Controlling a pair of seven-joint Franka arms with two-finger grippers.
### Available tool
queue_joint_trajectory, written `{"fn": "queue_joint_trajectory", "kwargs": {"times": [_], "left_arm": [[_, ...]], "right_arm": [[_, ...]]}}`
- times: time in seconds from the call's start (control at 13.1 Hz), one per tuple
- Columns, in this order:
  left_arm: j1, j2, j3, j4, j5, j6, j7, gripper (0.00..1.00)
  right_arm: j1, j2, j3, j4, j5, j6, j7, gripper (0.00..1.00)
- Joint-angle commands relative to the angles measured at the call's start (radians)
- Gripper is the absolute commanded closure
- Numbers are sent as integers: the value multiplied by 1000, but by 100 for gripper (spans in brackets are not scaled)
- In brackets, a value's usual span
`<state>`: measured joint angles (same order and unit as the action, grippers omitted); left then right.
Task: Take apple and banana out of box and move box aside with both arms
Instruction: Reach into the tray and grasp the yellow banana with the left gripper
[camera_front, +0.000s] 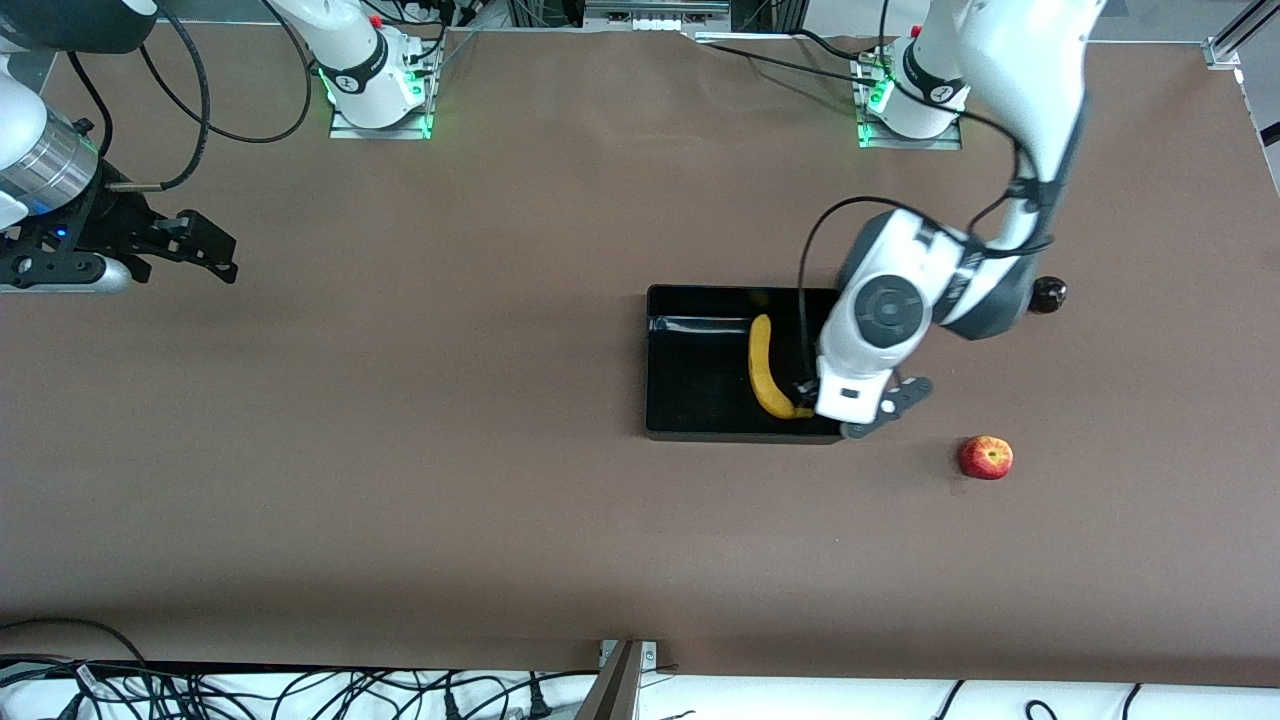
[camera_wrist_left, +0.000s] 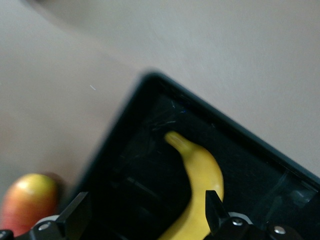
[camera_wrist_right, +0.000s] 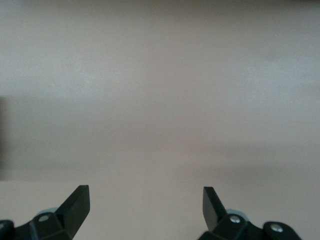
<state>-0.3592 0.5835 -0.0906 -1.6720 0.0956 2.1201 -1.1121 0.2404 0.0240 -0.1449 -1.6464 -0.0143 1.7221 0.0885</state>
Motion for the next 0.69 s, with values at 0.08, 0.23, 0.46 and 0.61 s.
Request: {"fn": "queue_joint_trajectory", "kwargs": {"times": [0.08,0.23,0.46,0.61], "left_arm": [[-37,70,25,8,-22,64,-44,0],[-43,94,25,8,-22,104,-58,0],[-56,119,25,5,-20,158,-80,0],[-57,131,25,3,-19,178,-80,0]], "right_arm": [[2,4,-1,13,4,1,0,0],[2,4,-1,13,4,1,0,0],[2,4,1,13,4,1,0,0],[2,4,1,13,4,1,0,0]]}}
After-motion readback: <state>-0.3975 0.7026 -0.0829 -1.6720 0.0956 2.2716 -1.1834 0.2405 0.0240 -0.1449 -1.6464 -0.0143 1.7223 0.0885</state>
